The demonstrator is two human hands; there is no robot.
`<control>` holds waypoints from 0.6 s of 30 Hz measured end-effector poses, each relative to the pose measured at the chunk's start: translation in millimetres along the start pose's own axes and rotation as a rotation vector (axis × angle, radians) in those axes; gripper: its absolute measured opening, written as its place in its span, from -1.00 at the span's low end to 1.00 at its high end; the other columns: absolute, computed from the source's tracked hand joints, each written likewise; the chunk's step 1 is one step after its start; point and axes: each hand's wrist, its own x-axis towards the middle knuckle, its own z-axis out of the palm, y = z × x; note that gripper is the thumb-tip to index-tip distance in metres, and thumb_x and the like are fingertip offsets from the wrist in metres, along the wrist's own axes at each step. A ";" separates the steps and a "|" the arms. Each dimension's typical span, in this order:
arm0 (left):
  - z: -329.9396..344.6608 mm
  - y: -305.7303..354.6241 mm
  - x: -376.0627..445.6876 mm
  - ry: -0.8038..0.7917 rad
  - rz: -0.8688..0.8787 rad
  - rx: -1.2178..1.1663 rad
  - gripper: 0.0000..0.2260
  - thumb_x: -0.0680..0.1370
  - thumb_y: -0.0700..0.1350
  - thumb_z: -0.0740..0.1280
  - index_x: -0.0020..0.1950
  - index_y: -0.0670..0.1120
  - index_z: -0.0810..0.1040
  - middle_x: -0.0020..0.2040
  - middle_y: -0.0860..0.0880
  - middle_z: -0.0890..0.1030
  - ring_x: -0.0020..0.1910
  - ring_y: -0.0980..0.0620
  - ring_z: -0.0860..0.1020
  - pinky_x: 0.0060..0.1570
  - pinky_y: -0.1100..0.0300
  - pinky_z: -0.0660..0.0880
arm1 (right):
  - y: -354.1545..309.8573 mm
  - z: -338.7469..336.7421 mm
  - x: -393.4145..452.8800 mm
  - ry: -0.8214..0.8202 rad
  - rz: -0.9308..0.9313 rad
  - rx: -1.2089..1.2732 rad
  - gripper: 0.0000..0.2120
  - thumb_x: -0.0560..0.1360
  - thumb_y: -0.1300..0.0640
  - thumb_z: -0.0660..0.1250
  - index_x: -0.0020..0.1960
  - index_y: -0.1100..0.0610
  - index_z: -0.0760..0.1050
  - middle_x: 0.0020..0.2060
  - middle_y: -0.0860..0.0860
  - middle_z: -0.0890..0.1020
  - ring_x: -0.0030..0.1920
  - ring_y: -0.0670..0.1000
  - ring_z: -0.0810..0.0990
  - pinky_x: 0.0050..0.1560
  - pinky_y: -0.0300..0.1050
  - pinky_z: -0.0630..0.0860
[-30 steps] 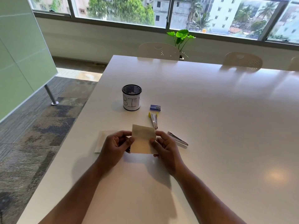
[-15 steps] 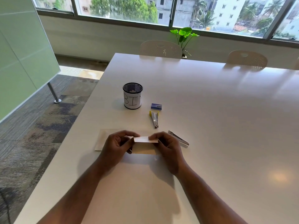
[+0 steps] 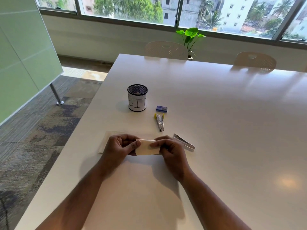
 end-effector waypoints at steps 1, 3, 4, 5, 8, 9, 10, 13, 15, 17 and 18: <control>-0.2 -0.1 0.1 0.002 0.000 0.004 -0.83 0.44 -0.07 0.54 -0.02 -0.11 0.75 -0.16 -0.14 0.76 -0.22 0.02 0.71 -0.25 0.23 0.63 | -1.0 0.1 -0.3 -0.003 0.011 0.014 -0.67 0.48 0.50 0.31 -0.10 0.17 0.75 -0.03 0.01 0.69 0.00 0.00 0.65 -0.08 -0.20 0.55; 0.3 -0.7 -0.1 0.013 -0.004 -0.009 -0.85 0.44 -0.07 0.54 -0.04 -0.09 0.76 -0.19 -0.13 0.75 -0.26 0.04 0.70 -0.28 0.23 0.63 | -3.4 -0.3 -0.7 -0.009 0.042 0.054 -0.69 0.45 0.39 0.25 -0.10 0.17 0.75 -0.02 0.01 0.69 0.01 0.01 0.64 -0.08 -0.21 0.53; 0.5 -0.9 0.0 0.017 -0.006 -0.016 -0.85 0.44 -0.06 0.53 -0.05 -0.09 0.76 -0.21 -0.12 0.75 -0.28 0.04 0.69 -0.29 0.23 0.63 | -4.5 -0.5 -0.9 -0.015 0.052 0.076 -0.67 0.42 0.34 0.21 -0.10 0.17 0.76 -0.01 0.01 0.68 0.02 0.02 0.63 -0.08 -0.20 0.52; 0.7 -1.0 0.1 0.020 -0.004 -0.013 -0.85 0.45 -0.06 0.53 -0.05 -0.09 0.76 -0.22 -0.12 0.74 -0.29 0.04 0.69 -0.29 0.22 0.63 | -5.5 -0.8 -1.1 -0.025 0.057 0.095 -0.65 0.40 0.31 0.20 -0.09 0.16 0.76 -0.01 0.02 0.68 0.03 0.03 0.63 -0.08 -0.19 0.53; 1.5 -1.8 0.4 0.024 -0.002 0.014 -0.86 0.48 -0.07 0.50 -0.03 -0.11 0.73 -0.25 -0.10 0.73 -0.33 0.04 0.68 -0.31 0.22 0.63 | -6.5 -2.9 -1.6 -0.063 0.048 0.127 -0.65 0.41 0.29 0.21 -0.05 0.17 0.77 0.02 0.07 0.66 0.05 0.07 0.62 -0.07 -0.15 0.55; 1.8 -2.0 0.4 0.027 -0.006 0.022 -0.87 0.51 -0.09 0.50 -0.02 -0.13 0.72 -0.26 -0.09 0.73 -0.34 0.03 0.68 -0.32 0.21 0.63 | -6.9 -3.9 -1.7 -0.074 0.039 0.127 -0.66 0.42 0.28 0.23 -0.02 0.17 0.77 0.03 0.08 0.66 0.06 0.09 0.62 -0.05 -0.14 0.55; 2.3 -2.3 0.3 0.026 -0.009 0.034 -0.87 0.53 -0.10 0.48 -0.02 -0.15 0.71 -0.27 -0.09 0.73 -0.33 0.01 0.70 -0.33 0.21 0.64 | -7.1 -4.6 -1.9 -0.085 0.028 0.119 -0.69 0.45 0.27 0.25 0.00 0.17 0.76 0.03 0.09 0.65 0.07 0.11 0.62 -0.04 -0.12 0.56; 4.3 -2.5 -0.4 0.010 -0.010 0.089 -0.76 0.55 -0.01 0.42 0.02 -0.18 0.68 -0.25 -0.14 0.75 -0.30 -0.14 0.75 -0.36 0.19 0.65 | -5.5 -4.6 -2.0 -0.097 0.002 0.036 -0.84 0.55 0.24 0.41 0.06 0.16 0.75 0.03 0.06 0.64 0.07 0.04 0.63 -0.04 -0.12 0.61; 5.4 -3.1 -0.3 0.008 -0.005 0.121 -0.73 0.54 0.03 0.41 0.03 -0.17 0.68 -0.26 -0.15 0.74 -0.30 -0.16 0.75 -0.37 0.18 0.65 | -2.0 -2.9 -1.5 -0.076 -0.007 -0.008 -0.85 0.53 0.32 0.48 0.05 0.16 0.76 0.01 0.05 0.63 0.04 -0.01 0.63 -0.07 -0.15 0.62; 6.5 -3.3 -0.2 -0.001 -0.003 0.118 -0.74 0.54 0.04 0.41 0.03 -0.15 0.68 -0.27 -0.15 0.75 -0.30 -0.16 0.75 -0.37 0.18 0.65 | 0.2 -1.5 -0.8 -0.055 -0.014 -0.015 -0.82 0.50 0.35 0.50 0.02 0.14 0.76 -0.01 0.04 0.64 0.03 -0.03 0.64 -0.08 -0.17 0.63; 6.4 -3.5 -0.3 -0.014 0.000 0.108 -0.75 0.53 0.03 0.43 0.05 -0.13 0.67 -0.25 -0.15 0.75 -0.29 -0.16 0.75 -0.35 0.17 0.66 | 1.0 -1.1 -0.6 -0.050 -0.021 -0.018 -0.81 0.49 0.36 0.51 0.01 0.12 0.76 -0.01 0.01 0.64 0.02 -0.03 0.64 -0.09 -0.18 0.63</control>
